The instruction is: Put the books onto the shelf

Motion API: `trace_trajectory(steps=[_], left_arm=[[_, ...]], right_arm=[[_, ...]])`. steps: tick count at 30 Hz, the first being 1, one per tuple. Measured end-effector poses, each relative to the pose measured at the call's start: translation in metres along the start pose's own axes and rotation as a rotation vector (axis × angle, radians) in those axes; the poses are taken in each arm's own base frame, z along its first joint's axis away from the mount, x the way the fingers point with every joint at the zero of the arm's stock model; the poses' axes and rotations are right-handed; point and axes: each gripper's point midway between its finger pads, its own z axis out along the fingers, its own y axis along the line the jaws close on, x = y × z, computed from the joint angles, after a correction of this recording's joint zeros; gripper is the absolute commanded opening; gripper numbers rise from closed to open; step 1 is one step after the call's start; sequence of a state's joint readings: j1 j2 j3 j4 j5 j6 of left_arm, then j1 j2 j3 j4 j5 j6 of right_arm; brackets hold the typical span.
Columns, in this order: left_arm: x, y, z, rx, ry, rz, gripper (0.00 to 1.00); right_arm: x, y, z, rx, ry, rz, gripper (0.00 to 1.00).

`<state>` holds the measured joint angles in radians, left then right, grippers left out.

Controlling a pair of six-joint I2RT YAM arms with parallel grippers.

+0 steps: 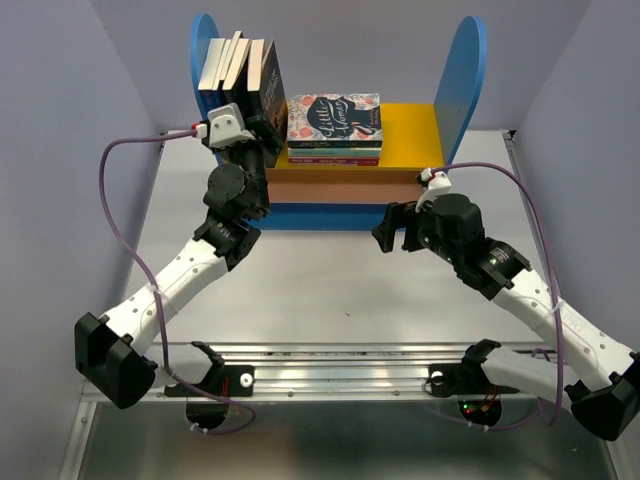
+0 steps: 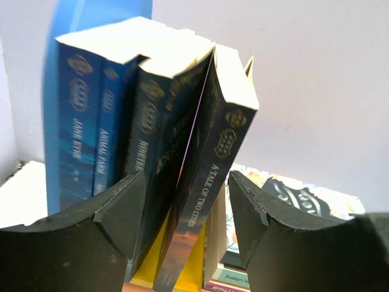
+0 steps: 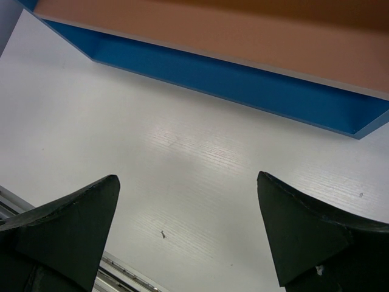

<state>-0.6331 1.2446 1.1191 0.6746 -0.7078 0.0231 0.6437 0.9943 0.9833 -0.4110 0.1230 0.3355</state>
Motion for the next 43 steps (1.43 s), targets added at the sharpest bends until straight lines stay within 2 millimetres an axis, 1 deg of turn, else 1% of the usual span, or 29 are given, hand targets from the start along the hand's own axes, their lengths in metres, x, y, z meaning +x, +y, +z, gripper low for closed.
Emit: trace_trajectory(steps=[1,4,6,8,11,13,15,16,17,19,21,23,24,25,26,27,28,29,32,33,36,38,39,41,43], left_arm=[[-0.005,0.000,-0.002,0.004,-0.002,-0.017,0.70],[-0.016,0.001,-0.007,0.017,-0.005,-0.053,0.80],[-0.020,-0.001,-0.009,0.033,0.001,-0.071,0.91],[-0.024,-0.006,-0.013,0.070,0.014,-0.087,0.98],[-0.032,-0.014,-0.019,0.129,0.028,-0.115,0.99],[-0.041,-0.019,-0.026,0.177,0.035,-0.138,0.99],[-0.055,-0.024,-0.036,0.235,0.037,-0.172,0.99],[-0.059,-0.024,-0.039,0.248,0.039,-0.181,0.99],[-0.069,-0.023,-0.047,0.272,0.036,-0.203,0.99],[-0.082,-0.019,-0.057,0.292,0.033,-0.234,0.99],[-0.099,-0.008,-0.072,0.291,0.030,-0.285,0.99],[-0.107,0.007,-0.083,0.263,0.019,-0.323,0.99],[-0.104,0.018,-0.090,0.235,0.029,-0.339,0.99],[-0.098,0.034,-0.097,0.184,0.037,-0.361,0.99],[-0.094,0.044,-0.102,0.153,0.044,-0.373,0.99],[-0.080,0.063,-0.110,0.077,0.072,-0.411,0.99],[-0.066,0.076,-0.115,0.015,0.103,-0.423,0.99],[-0.046,0.088,-0.120,-0.048,0.149,-0.419,0.99],[0.011,0.112,-0.136,-0.178,0.289,-0.368,0.99],[0.036,0.124,-0.147,-0.231,0.356,-0.340,0.99],[0.072,0.143,-0.168,-0.307,0.447,-0.307,0.99],[0.077,0.150,-0.175,-0.320,0.455,-0.319,0.99],[0.076,0.151,-0.177,-0.320,0.453,-0.326,0.99],[0.071,0.151,-0.179,-0.306,0.440,-0.353,0.99],[0.061,0.150,-0.179,-0.290,0.412,-0.392,0.99]], right_arm=[[0.000,0.000,0.000,0.000,0.000,0.000,1.00],[0.000,0.000,0.000,0.000,-0.001,0.000,1.00],[-0.001,0.000,-0.001,-0.001,-0.003,0.001,1.00],[-0.002,0.000,-0.002,-0.002,-0.007,0.001,1.00],[-0.003,0.001,-0.004,-0.005,-0.014,0.002,1.00],[-0.005,0.000,-0.005,0.000,-0.020,0.003,1.00],[-0.006,-0.002,-0.006,0.008,-0.026,0.003,1.00],[-0.006,-0.003,-0.006,0.016,-0.030,0.004,1.00],[-0.007,-0.004,-0.007,0.020,-0.033,0.004,1.00],[-0.009,-0.008,-0.009,0.041,-0.045,0.007,1.00],[-0.013,-0.012,-0.011,0.067,-0.063,0.015,1.00],[-0.018,-0.020,-0.015,0.110,-0.092,0.028,1.00],[-0.021,-0.025,-0.017,0.139,-0.106,0.035,1.00],[-0.022,-0.030,-0.019,0.163,-0.116,0.039,1.00],[-0.023,-0.035,-0.021,0.196,-0.125,0.046,1.00],[-0.023,-0.042,-0.023,0.231,-0.135,0.052,1.00],[-0.023,-0.048,-0.025,0.267,-0.142,0.061,1.00],[-0.021,-0.056,-0.026,0.307,-0.146,0.067,1.00],[-0.009,-0.079,-0.031,0.423,-0.148,0.084,1.00],[-0.005,-0.085,-0.033,0.458,-0.149,0.091,1.00],[0.009,-0.103,-0.037,0.558,-0.131,0.103,1.00],[0.013,-0.109,-0.036,0.598,-0.124,0.115,1.00],[0.015,-0.110,-0.035,0.608,-0.120,0.120,1.00],[0.018,-0.111,-0.032,0.618,-0.113,0.135,1.00],[0.019,-0.110,-0.030,0.619,-0.111,0.146,1.00]])
